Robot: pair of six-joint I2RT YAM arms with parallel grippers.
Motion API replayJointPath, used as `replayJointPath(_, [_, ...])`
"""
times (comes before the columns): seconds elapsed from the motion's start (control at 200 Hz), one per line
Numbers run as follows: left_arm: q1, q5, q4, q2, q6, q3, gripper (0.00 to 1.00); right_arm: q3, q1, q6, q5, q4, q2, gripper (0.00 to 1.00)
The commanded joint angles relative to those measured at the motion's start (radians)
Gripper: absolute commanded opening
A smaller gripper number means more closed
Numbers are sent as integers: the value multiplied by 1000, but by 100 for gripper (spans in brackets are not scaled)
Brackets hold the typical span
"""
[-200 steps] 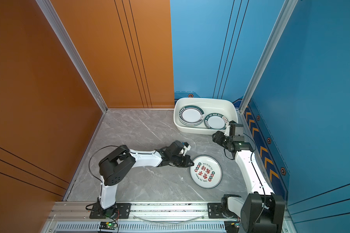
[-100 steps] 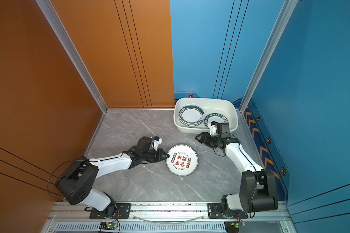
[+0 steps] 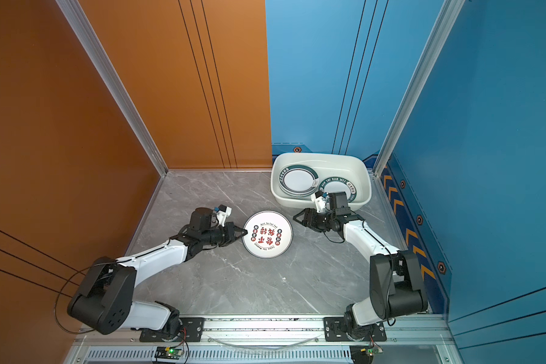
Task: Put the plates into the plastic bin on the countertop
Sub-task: 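Grip the printed plate's edge with the right gripper while the left steadies it, then carry the printed plate into the bin with the right gripper while the left withdraws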
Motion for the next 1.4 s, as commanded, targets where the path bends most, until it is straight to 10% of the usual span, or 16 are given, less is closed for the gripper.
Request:
replayJointPath(0.0, [9, 62, 40, 4, -8, 31, 0, -10, 23, 8, -75, 69, 10, 62])
replayJointPath(0.39, [18, 75, 26, 19, -16, 91, 0, 14, 73, -7, -109, 55, 61, 56])
replayJointPath(0.866, [15, 49, 18, 65, -7, 133, 0, 10, 135, 58, -165, 130, 89, 17])
replayJointPath(1.397, [16, -38, -82, -30, 84, 107, 80, 167, 77, 91, -130, 38, 100, 0])
